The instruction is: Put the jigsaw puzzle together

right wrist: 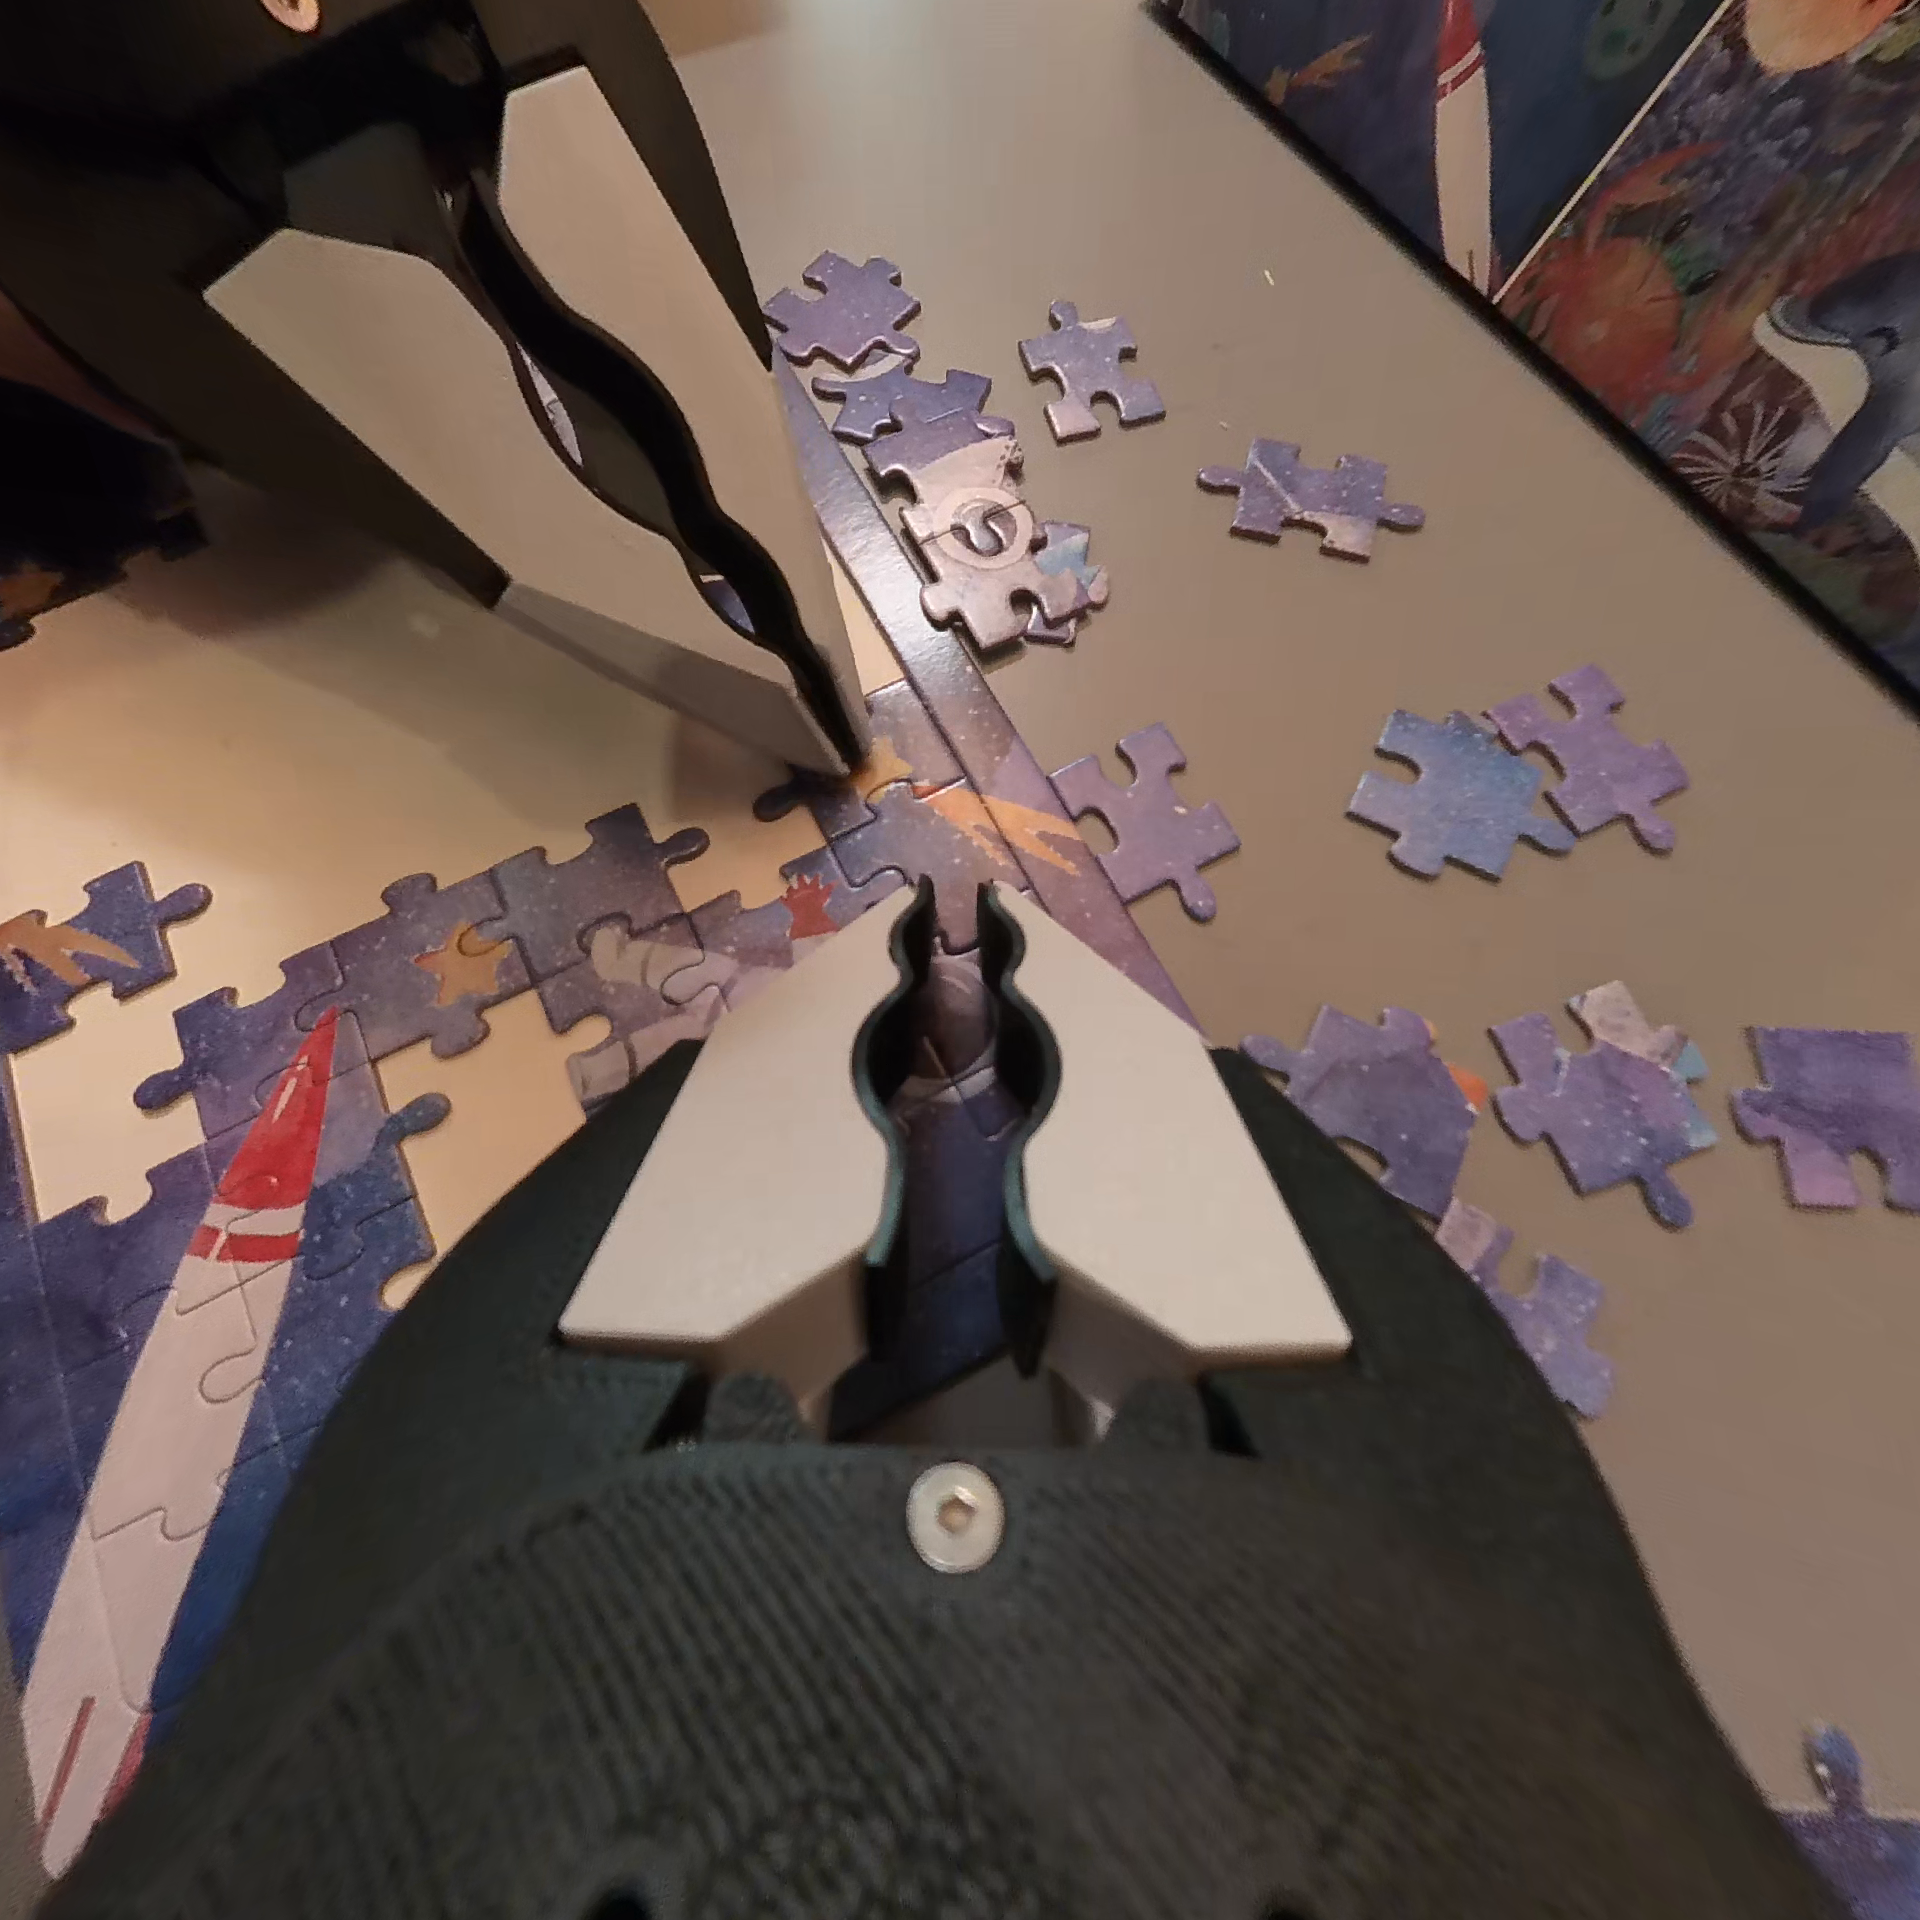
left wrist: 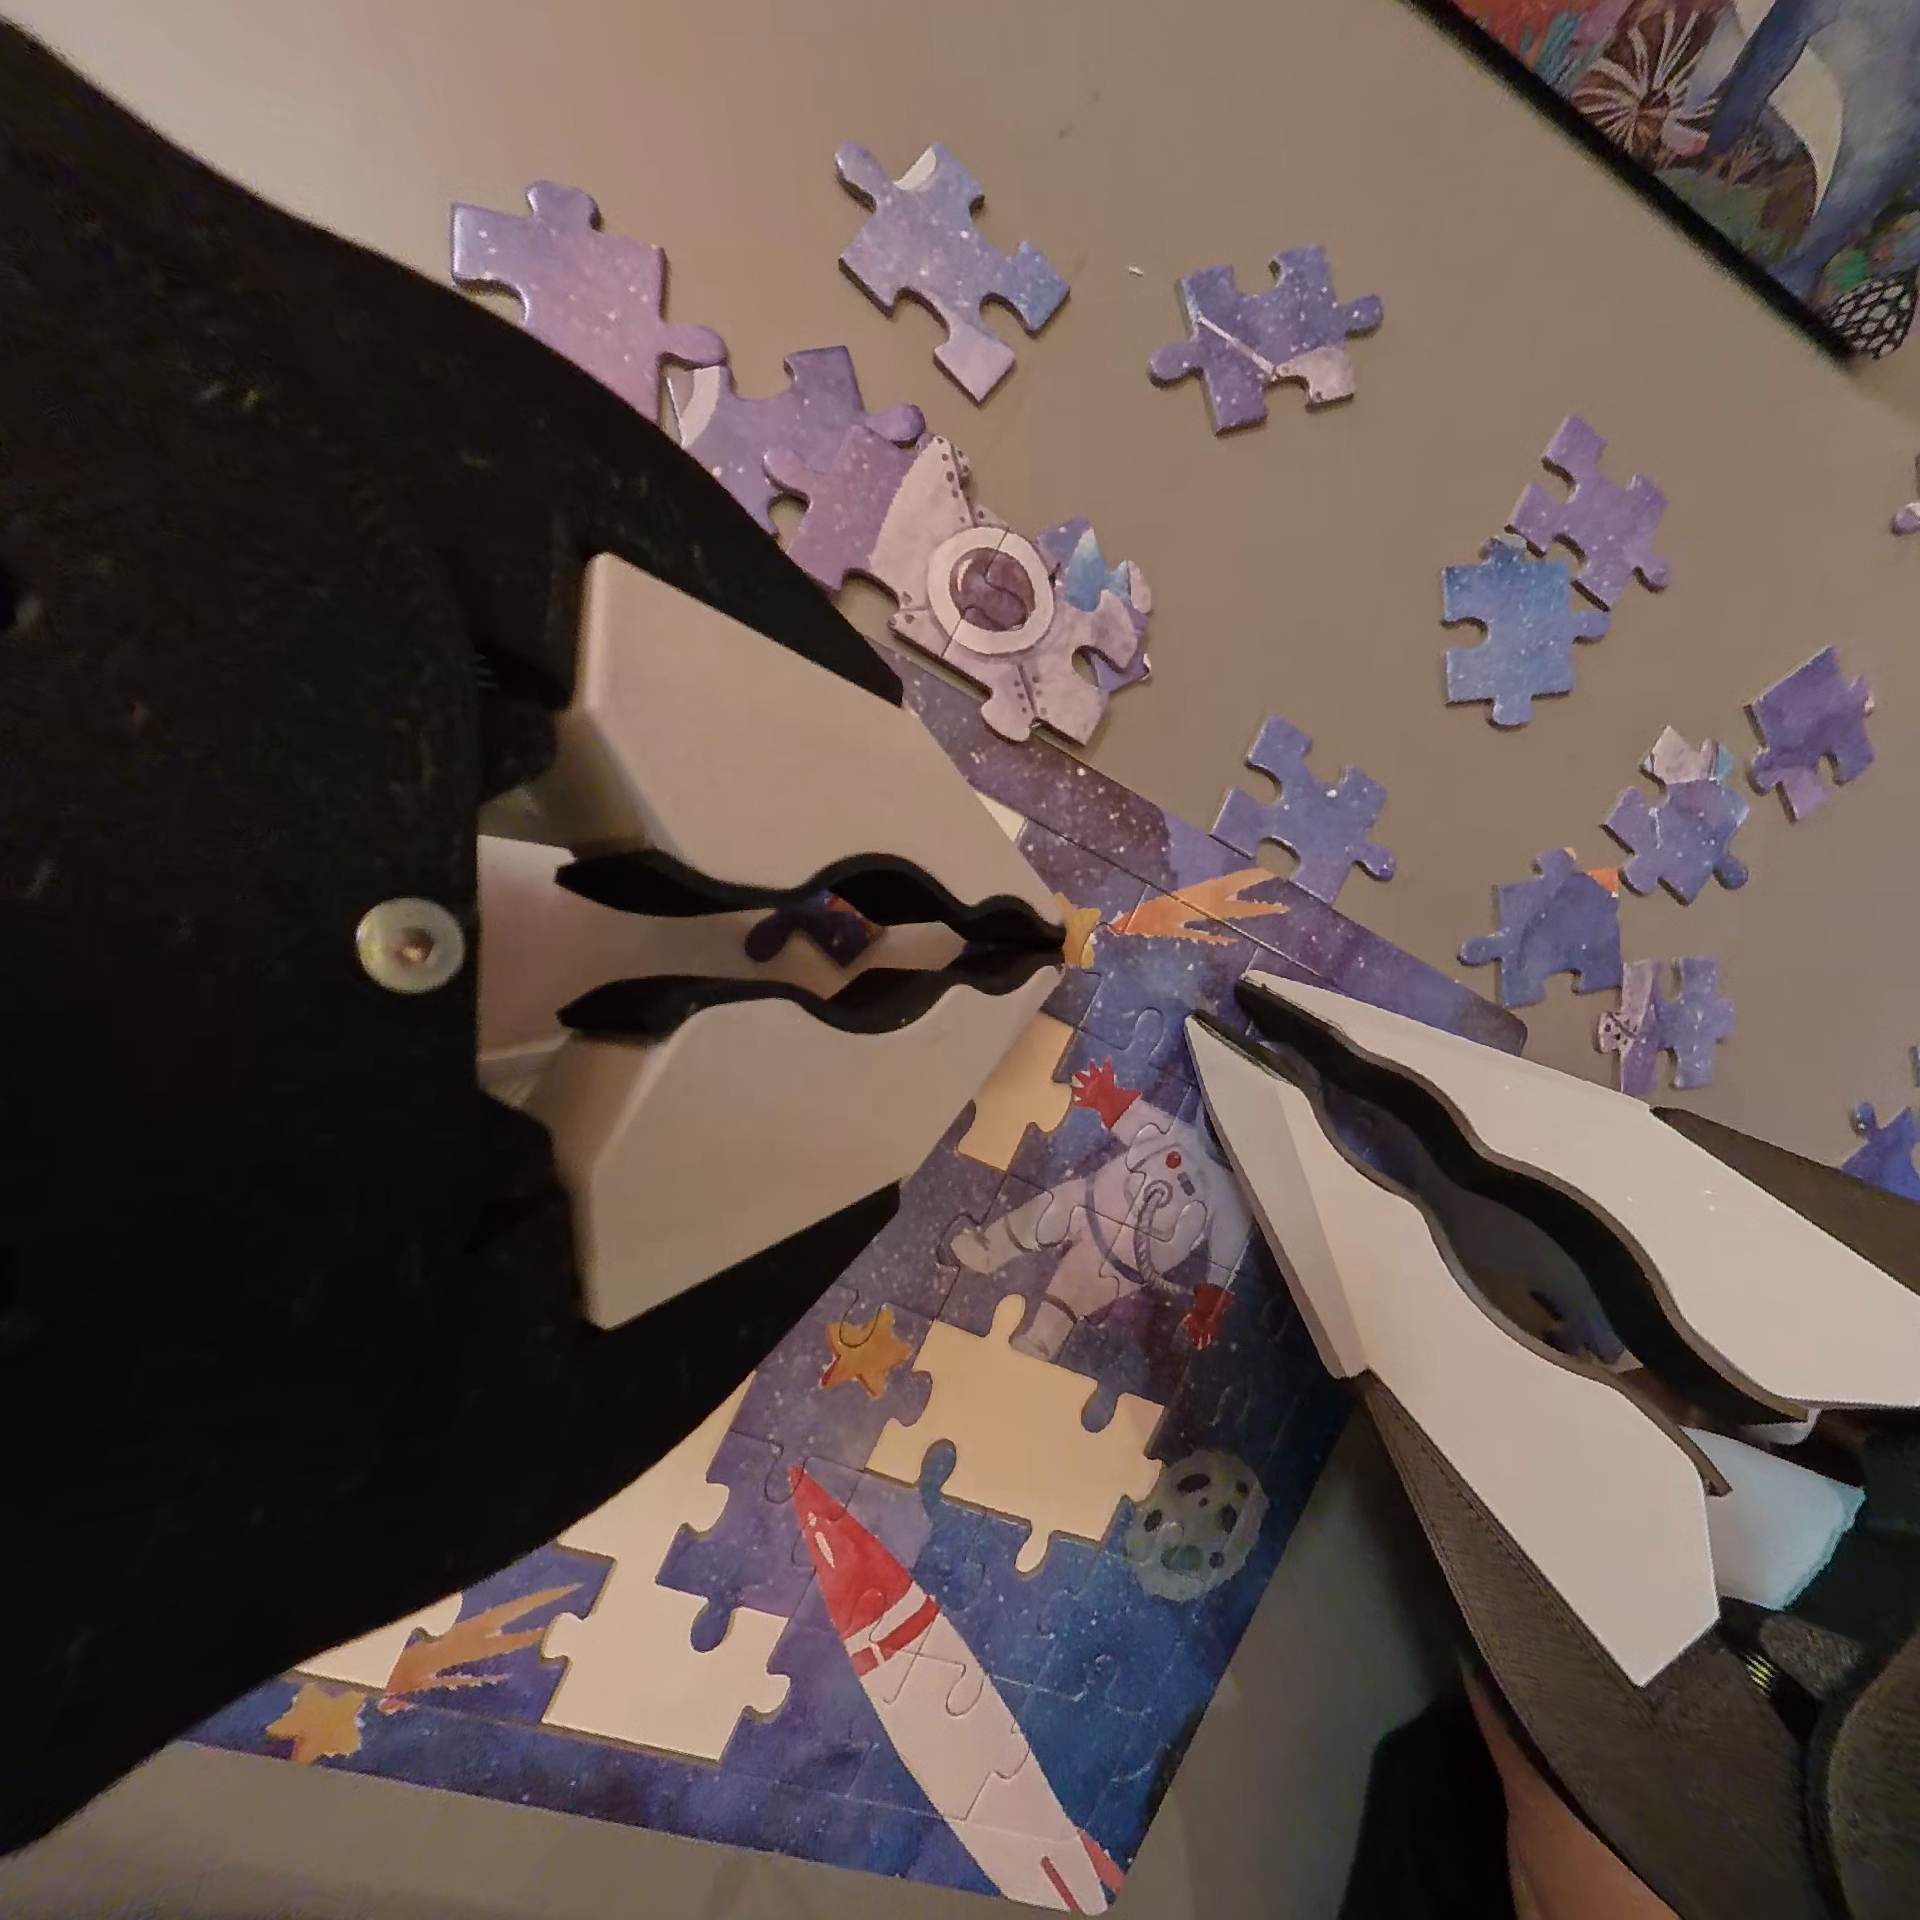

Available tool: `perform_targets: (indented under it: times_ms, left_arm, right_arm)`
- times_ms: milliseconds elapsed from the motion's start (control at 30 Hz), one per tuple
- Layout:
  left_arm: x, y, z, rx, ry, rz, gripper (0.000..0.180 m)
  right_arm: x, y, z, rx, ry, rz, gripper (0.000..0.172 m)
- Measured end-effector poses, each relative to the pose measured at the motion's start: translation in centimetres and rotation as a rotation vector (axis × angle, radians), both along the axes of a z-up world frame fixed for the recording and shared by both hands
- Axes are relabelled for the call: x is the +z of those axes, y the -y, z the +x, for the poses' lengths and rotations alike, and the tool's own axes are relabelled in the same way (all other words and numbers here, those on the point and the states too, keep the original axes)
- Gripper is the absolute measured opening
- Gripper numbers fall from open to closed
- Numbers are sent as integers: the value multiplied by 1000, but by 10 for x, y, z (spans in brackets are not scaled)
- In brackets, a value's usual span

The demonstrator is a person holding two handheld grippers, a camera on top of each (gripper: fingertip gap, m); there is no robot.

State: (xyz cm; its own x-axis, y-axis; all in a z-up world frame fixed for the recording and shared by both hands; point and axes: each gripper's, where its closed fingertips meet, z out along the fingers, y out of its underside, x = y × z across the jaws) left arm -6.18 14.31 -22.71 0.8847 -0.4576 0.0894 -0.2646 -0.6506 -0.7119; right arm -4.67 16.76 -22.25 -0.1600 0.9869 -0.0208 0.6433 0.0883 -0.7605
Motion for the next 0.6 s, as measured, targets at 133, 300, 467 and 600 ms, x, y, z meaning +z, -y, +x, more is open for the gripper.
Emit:
perform_targets:
  times_ms: [133, 300, 467, 600]
  left_arm:
    - [0, 0, 0, 10, 0, -3, 0]
    - [-1, -2, -1, 31, -38, 3, 2]
    - [-1, -5, -1, 50, -56, 16, 3]
    - [10, -10, -17, 104, -83, 51, 1]
  right_arm:
    - [0, 0, 0, 0, 1, -3, 7]
    - [0, 0, 0, 0, 1, -4, 7]
    - [0, 0, 0, 0, 0, 0, 7]
    - [1, 0, 0, 1, -9, 2, 7]
